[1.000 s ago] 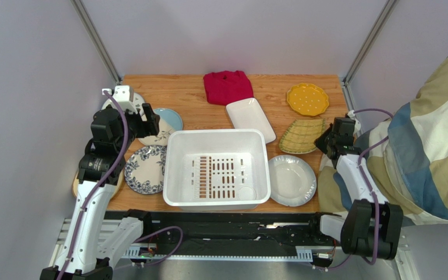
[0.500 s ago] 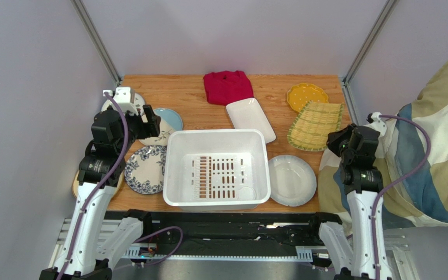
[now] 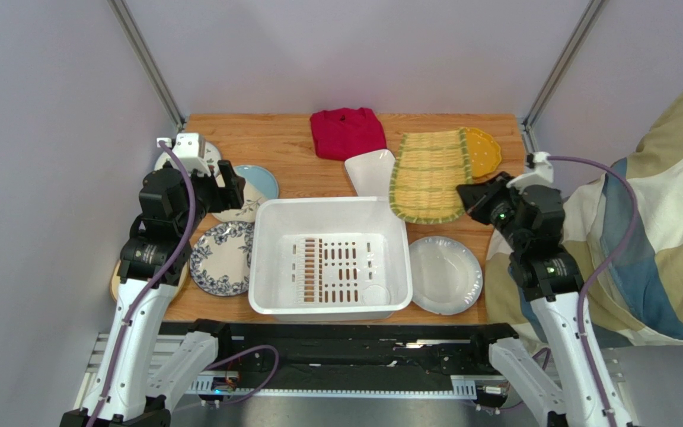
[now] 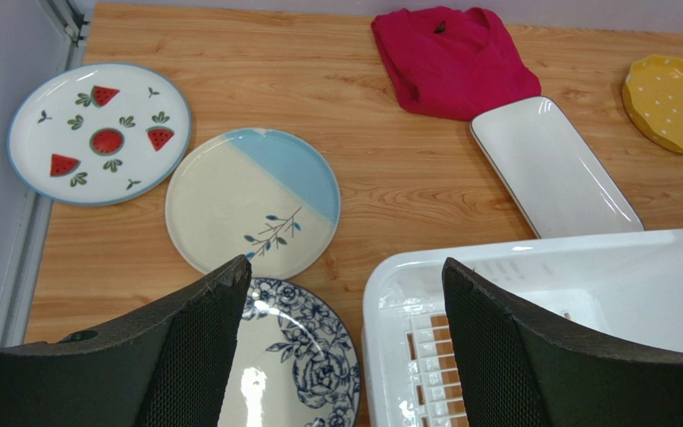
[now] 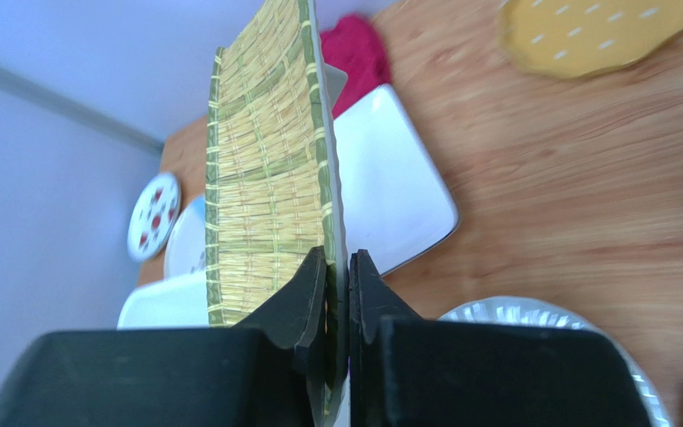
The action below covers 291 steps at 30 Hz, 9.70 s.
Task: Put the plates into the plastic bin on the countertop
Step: Place the plate in the plastic bin, then pick up the plate from the corner of the board.
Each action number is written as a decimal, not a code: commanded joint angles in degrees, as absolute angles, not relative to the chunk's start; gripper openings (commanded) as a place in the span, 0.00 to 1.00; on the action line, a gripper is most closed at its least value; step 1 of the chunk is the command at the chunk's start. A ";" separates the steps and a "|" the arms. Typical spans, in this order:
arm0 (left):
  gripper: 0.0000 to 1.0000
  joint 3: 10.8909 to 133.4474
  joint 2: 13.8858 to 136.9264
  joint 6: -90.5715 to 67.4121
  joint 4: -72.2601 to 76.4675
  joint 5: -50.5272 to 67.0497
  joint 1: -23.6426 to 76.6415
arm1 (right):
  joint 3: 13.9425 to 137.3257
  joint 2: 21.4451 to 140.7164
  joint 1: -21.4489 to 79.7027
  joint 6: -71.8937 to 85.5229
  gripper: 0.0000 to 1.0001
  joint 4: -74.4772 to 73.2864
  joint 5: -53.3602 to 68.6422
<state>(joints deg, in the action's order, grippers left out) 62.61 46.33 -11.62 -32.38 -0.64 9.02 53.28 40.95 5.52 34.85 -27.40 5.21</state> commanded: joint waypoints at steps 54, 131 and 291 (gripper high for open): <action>0.84 61.96 46.76 -10.99 -31.38 -0.79 9.84 | 50.80 84.38 50.36 47.28 0.00 0.26 6.15; 0.91 61.52 47.11 -10.90 -30.94 2.64 9.84 | 49.31 49.49 26.04 29.35 0.81 -20.21 -3.70; 0.89 60.47 48.69 -11.51 -29.36 7.12 10.63 | 63.26 46.67 -10.37 29.36 0.00 -24.87 17.40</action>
